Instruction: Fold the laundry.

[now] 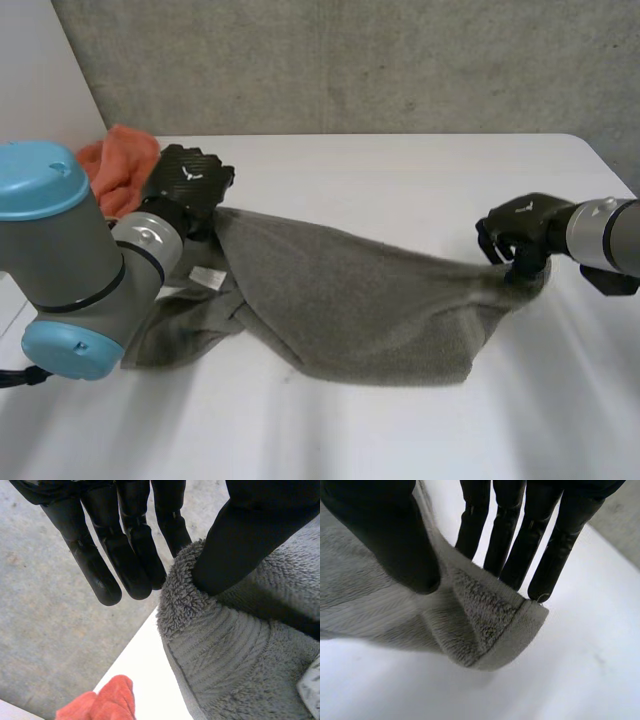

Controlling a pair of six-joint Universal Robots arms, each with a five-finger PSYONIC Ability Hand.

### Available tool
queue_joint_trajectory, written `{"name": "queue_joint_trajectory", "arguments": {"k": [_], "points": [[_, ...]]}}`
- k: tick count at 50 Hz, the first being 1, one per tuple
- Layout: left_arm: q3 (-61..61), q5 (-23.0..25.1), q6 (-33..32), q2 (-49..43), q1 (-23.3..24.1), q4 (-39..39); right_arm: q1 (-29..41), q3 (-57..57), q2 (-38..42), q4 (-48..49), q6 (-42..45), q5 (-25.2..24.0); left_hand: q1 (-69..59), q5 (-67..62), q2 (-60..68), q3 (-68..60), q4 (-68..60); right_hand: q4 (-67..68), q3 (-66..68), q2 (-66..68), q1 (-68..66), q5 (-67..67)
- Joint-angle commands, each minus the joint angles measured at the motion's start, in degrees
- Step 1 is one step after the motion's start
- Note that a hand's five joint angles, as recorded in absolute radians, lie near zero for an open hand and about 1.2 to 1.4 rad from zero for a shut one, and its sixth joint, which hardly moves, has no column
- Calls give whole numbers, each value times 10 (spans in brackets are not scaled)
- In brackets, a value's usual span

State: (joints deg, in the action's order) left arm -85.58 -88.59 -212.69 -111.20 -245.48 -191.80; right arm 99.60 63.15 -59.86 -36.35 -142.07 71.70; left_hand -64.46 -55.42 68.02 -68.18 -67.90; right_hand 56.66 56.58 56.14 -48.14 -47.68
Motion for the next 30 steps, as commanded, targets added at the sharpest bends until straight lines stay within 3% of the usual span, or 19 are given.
{"name": "queue_joint_trajectory", "arguments": {"k": [1, 5, 17, 25, 27, 30], "points": [[-8, 0, 0, 7, 3, -1, -3, 9, 14, -6, -7, -2, -125, -116, 90, -88, -91, -133, -132, -127, 48, 143], [-13, -1, 0, 9, 3, -1, -3, 10, 18, -1, -8, -2, -127, -117, 91, -90, -93, -195, -194, -190, 110, 205], [-47, 0, 0, 40, 4, -2, -5, 22, 48, 83, -22, 11, -127, -117, 91, -90, -93, -202, -201, -196, 117, 212], [-58, 0, 0, 53, 3, -4, -3, 14, 78, 88, -16, 20, -127, -117, 91, -90, -93, -190, -189, -185, 105, 200], [-58, 0, 0, 53, 2, -5, -3, 13, 84, 86, -15, 20, -127, -117, 91, -90, -93, -168, -167, -163, 83, 178], [-57, 1, 0, 51, 0, -9, -2, 8, 96, 78, -14, 20, -127, -117, 91, -90, -93, 60, 61, 65, -145, -50]]}}
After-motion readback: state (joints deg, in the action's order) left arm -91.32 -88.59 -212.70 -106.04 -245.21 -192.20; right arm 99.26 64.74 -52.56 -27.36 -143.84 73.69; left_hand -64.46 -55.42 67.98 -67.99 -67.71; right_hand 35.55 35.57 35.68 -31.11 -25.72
